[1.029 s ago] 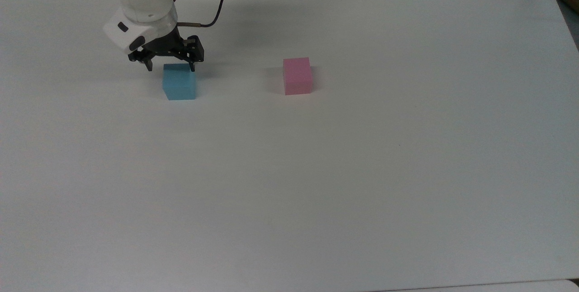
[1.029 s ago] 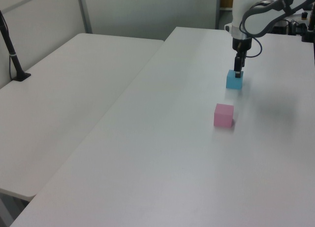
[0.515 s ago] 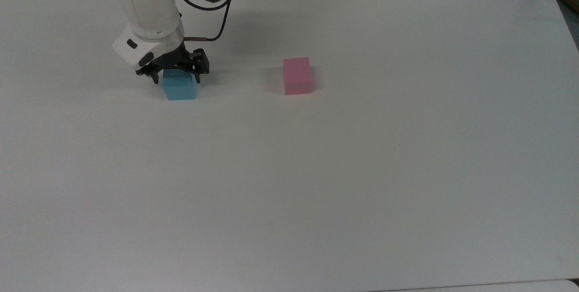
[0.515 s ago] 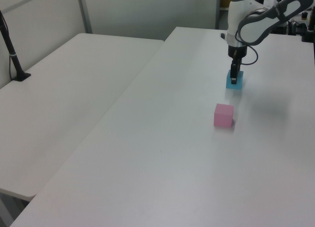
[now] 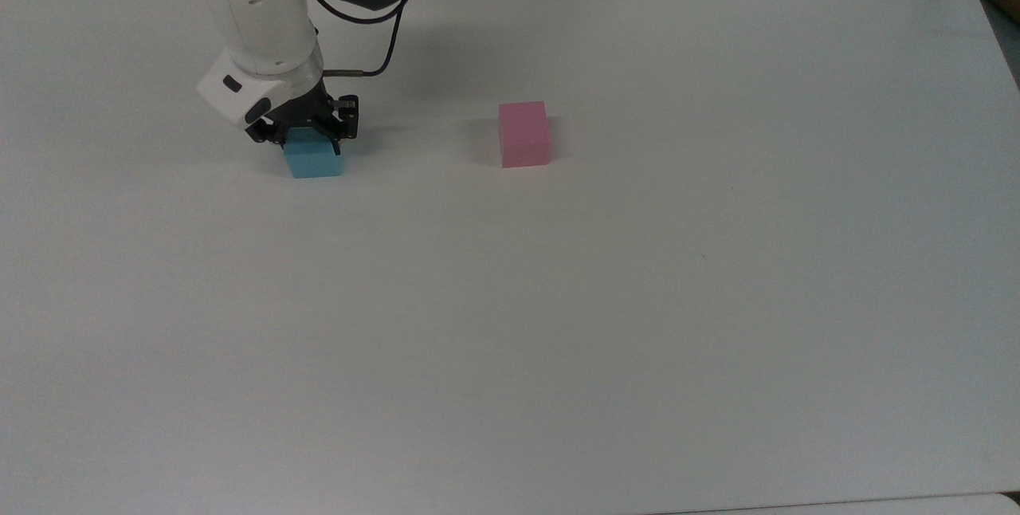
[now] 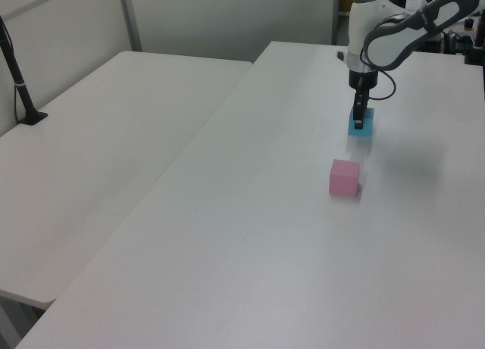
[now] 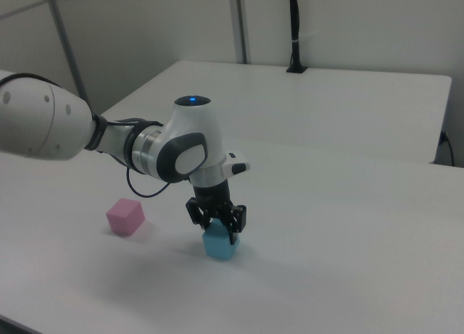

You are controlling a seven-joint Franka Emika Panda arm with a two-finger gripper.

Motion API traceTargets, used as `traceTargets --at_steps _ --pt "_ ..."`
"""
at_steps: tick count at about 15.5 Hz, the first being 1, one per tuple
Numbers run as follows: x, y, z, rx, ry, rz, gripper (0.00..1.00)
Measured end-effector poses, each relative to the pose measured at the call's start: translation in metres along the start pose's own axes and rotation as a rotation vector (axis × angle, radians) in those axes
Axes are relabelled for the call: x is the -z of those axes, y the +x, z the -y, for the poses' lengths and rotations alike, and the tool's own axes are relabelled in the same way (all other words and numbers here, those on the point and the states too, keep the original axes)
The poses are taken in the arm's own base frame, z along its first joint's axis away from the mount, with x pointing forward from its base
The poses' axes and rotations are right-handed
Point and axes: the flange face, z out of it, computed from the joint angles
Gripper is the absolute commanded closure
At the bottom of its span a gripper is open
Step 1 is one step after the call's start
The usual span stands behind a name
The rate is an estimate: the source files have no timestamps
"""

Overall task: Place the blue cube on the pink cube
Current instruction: 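Close the gripper on the light-blue cube, then lift the light-blue cube and carry it above the pink cube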

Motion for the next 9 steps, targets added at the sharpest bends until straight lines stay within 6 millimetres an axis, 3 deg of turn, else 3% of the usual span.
traceTargets --at_steps 5,9 --pt "0.011 0.005 0.001 0.005 -0.006 -0.016 0.75" --pt "0.061 0.021 0.008 0.019 -0.010 -0.014 0.75"
